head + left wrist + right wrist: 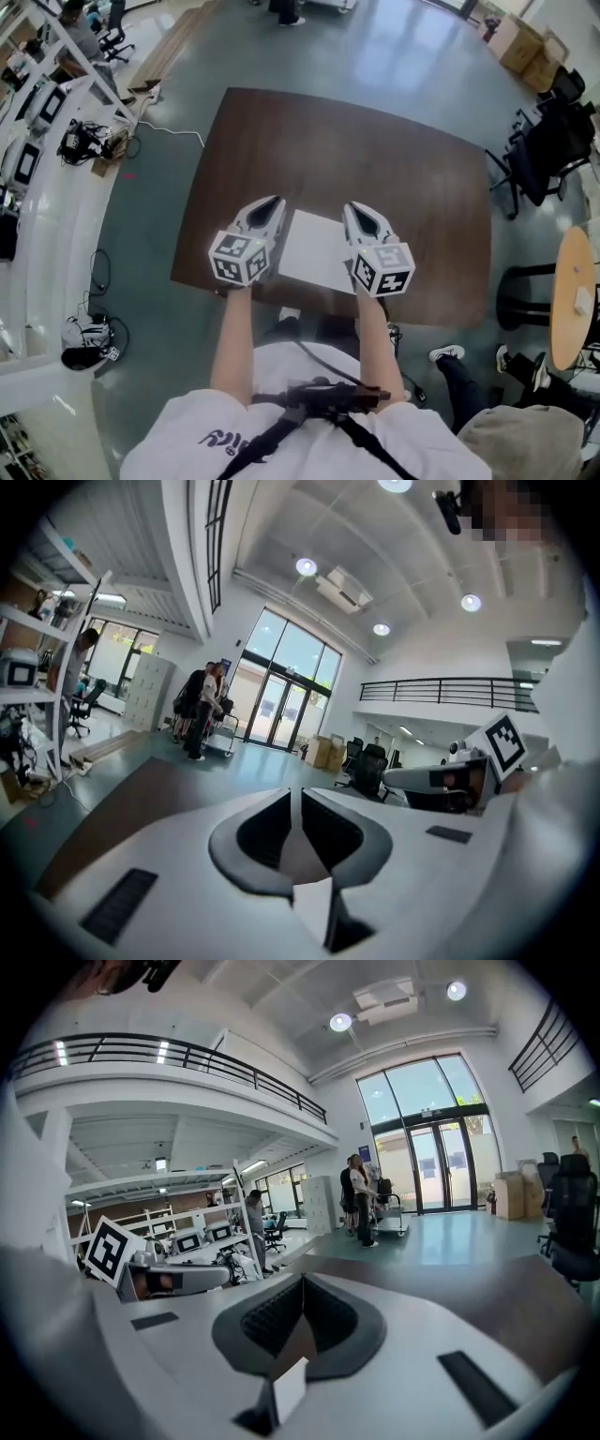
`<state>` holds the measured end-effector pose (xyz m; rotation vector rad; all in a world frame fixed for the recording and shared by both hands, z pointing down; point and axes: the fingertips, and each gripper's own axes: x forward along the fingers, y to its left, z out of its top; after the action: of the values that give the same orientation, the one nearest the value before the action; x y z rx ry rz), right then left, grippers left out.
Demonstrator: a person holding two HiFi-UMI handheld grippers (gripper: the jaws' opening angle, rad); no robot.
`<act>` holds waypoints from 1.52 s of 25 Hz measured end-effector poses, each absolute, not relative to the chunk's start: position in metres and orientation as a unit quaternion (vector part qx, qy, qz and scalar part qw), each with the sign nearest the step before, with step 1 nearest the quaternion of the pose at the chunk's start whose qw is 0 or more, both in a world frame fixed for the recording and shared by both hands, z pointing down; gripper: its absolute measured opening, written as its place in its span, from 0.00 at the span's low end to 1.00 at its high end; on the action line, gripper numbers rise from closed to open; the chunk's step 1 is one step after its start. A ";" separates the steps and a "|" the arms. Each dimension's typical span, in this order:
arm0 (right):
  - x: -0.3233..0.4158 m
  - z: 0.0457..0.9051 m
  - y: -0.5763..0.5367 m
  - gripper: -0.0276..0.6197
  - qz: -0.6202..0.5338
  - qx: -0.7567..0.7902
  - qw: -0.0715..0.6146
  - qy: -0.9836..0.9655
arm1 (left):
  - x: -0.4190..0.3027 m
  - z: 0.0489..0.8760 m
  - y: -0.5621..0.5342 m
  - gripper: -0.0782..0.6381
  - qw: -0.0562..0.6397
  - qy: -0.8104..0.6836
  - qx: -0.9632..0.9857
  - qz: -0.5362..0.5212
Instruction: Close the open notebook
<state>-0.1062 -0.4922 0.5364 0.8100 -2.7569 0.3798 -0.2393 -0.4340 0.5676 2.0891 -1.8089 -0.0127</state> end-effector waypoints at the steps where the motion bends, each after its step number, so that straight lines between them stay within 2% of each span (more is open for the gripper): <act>1: -0.109 0.541 -0.496 0.05 0.134 0.272 0.123 -0.945 | -0.243 0.578 -0.431 0.12 0.200 -0.644 0.739 -0.008; 8: -0.126 0.571 -0.504 0.05 0.165 0.260 0.135 -0.942 | -0.268 0.671 -0.387 0.12 0.299 -0.653 0.696 0.012; 18: -0.111 0.611 -0.513 0.05 0.191 0.276 0.159 -0.928 | -0.219 0.777 -0.341 0.13 0.377 -0.592 0.703 0.112; 20: -0.106 0.615 -0.514 0.05 0.195 0.281 0.159 -0.926 | -0.207 0.796 -0.331 0.24 0.394 -0.574 0.707 0.124; 21: -0.104 0.617 -0.514 0.05 0.197 0.283 0.160 -0.925 | -0.203 0.804 -0.327 0.26 0.400 -0.568 0.708 0.129; 24: -0.097 0.623 -0.515 0.05 0.200 0.288 0.164 -0.922 | -0.191 0.826 -0.321 0.31 0.413 -0.553 0.709 0.145; 38: -0.080 0.630 -0.516 0.05 0.204 0.299 0.168 -0.917 | -0.182 0.854 -0.329 0.31 0.391 -0.584 0.690 0.173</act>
<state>-0.0803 -0.5158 0.6303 0.8492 -2.6076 0.5812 -0.1816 -0.3289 0.8539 1.7528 -1.4826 0.4403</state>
